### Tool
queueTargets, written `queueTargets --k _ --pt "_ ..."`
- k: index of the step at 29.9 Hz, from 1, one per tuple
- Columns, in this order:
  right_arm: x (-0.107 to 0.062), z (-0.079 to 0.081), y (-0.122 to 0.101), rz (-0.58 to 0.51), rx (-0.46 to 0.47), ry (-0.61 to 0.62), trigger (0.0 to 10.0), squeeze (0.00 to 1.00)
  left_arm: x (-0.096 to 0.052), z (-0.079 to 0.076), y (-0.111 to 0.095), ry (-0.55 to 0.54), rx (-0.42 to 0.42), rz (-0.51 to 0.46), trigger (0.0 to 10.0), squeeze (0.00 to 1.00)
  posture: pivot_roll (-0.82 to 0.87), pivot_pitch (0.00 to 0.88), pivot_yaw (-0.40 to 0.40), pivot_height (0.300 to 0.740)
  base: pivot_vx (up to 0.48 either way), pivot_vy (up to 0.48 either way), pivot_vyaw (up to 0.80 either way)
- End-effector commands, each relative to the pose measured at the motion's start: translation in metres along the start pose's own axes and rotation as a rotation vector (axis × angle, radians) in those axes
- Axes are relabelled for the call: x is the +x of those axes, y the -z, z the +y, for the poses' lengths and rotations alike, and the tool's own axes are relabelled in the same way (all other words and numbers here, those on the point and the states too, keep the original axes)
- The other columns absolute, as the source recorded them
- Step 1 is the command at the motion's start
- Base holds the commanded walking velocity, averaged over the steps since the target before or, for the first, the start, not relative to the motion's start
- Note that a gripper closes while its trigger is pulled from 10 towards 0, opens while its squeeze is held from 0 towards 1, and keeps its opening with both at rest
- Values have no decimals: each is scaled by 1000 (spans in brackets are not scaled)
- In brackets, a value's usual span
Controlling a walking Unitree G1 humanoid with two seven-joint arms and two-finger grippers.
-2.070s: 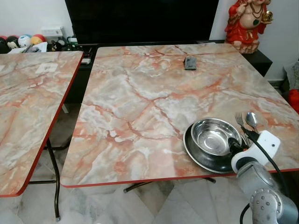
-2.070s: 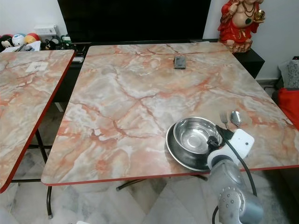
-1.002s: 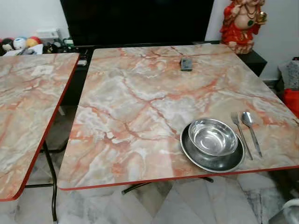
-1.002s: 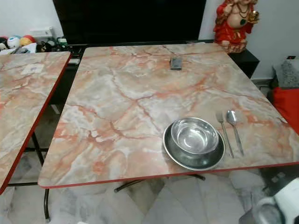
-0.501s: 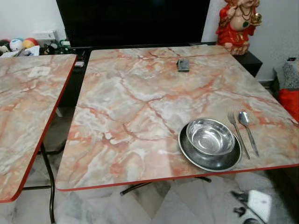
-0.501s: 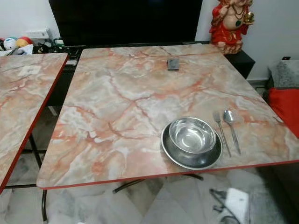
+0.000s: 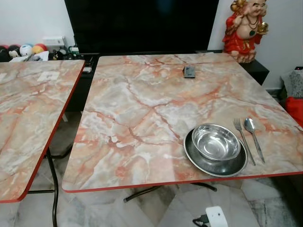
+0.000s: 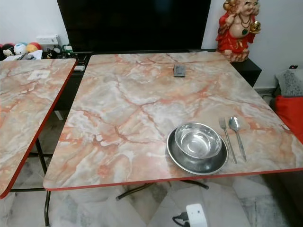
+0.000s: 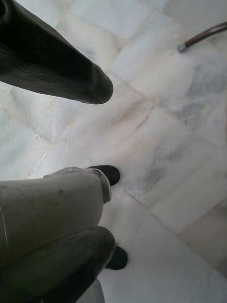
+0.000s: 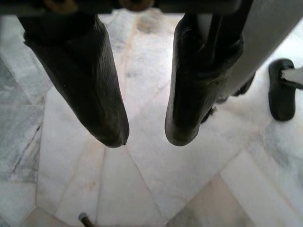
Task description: Setting the table
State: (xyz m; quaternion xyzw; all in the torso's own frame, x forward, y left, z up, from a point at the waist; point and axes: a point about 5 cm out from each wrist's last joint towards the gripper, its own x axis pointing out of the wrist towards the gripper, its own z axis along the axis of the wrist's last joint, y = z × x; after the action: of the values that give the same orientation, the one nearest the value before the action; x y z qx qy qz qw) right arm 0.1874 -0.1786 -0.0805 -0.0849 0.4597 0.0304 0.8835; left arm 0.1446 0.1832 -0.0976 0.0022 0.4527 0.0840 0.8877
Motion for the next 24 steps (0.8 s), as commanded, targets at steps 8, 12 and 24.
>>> queueTargets --k 8,12,24 --pt "-1 -7 11 -1 76 65 10000 0 -4 -2 11 -4 -3 14 10000 0 -6 7 -22 740 0 0 0" --pt "-2 -7 16 9 107 74 10000 0 -4 -3 12 3 1 16 10000 0 -1 2 -23 740 0 0 0" --pt "-4 0 27 23 116 69 10000 0 -4 -3 8 16 28 -29 10000 0 4 0 -17 740 0 0 243"
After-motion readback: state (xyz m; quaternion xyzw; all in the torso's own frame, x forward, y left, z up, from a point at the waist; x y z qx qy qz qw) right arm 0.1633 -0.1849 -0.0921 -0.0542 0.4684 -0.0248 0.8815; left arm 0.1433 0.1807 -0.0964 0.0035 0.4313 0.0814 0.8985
